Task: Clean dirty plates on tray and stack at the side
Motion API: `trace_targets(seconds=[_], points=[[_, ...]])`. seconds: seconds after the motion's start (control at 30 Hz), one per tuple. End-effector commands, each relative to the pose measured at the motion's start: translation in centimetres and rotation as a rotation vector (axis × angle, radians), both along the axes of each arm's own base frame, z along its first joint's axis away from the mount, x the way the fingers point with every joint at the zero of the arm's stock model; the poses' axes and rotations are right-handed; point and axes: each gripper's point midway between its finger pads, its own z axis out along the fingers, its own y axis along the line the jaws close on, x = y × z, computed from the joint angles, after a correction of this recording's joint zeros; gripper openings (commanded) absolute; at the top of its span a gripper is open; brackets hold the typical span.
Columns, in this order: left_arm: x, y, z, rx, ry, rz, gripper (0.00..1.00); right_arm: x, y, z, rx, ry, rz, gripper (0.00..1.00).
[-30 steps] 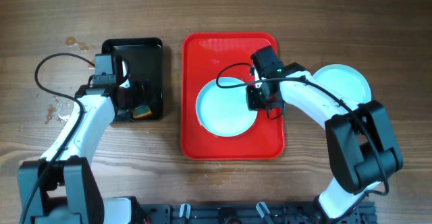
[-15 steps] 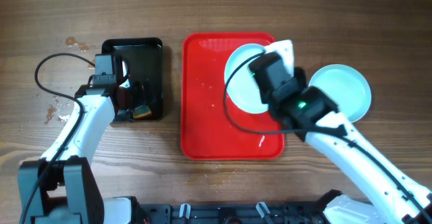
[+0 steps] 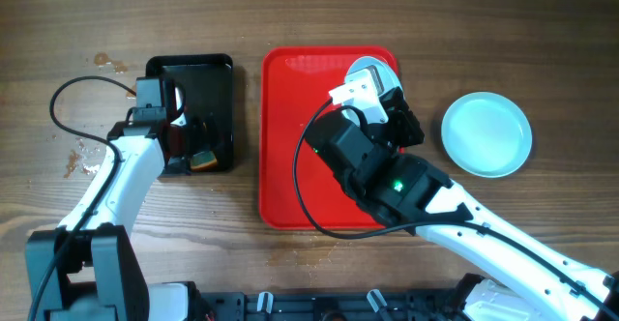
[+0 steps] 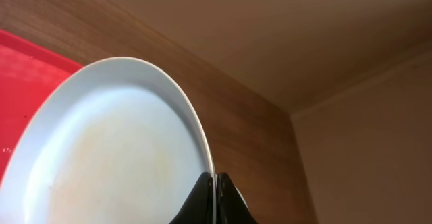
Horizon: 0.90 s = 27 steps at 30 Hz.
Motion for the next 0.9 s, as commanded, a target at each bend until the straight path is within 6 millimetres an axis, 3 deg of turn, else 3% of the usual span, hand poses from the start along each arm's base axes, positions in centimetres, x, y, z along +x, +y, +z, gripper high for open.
trace_targets(seconds=[0.0,0.57,0.67,0.7,0.77,0.87], points=[[0.0,-0.1,0.2,-0.009,-0.009,-0.017,1.0,0.0,-0.3,1.3,-0.005,-0.036,-0.016,0.04],[0.0,-0.1,0.2,-0.009,-0.009,-0.017,1.0,0.0,0.3,1.5,-0.048,-0.024,0.02,0.04],[0.0,-0.1,0.2,-0.009,-0.009,-0.017,1.0,-0.2,-0.1,3.1,-0.096,-0.088,-0.024,0.04],[0.0,-0.1,0.2,-0.009,-0.009,-0.017,1.0,0.0,1.2,2.6,-0.074,-0.06,0.038,0.04],[0.0,-0.1,0.2,-0.009,-0.009,-0.017,1.0,0.0,0.8,3.0,-0.131,-0.078,0.006,0.04],[0.0,-0.1,0.2,-0.009,-0.009,-0.017,1.0,0.0,1.8,3.6,-0.185,-0.081,0.043,0.04]])
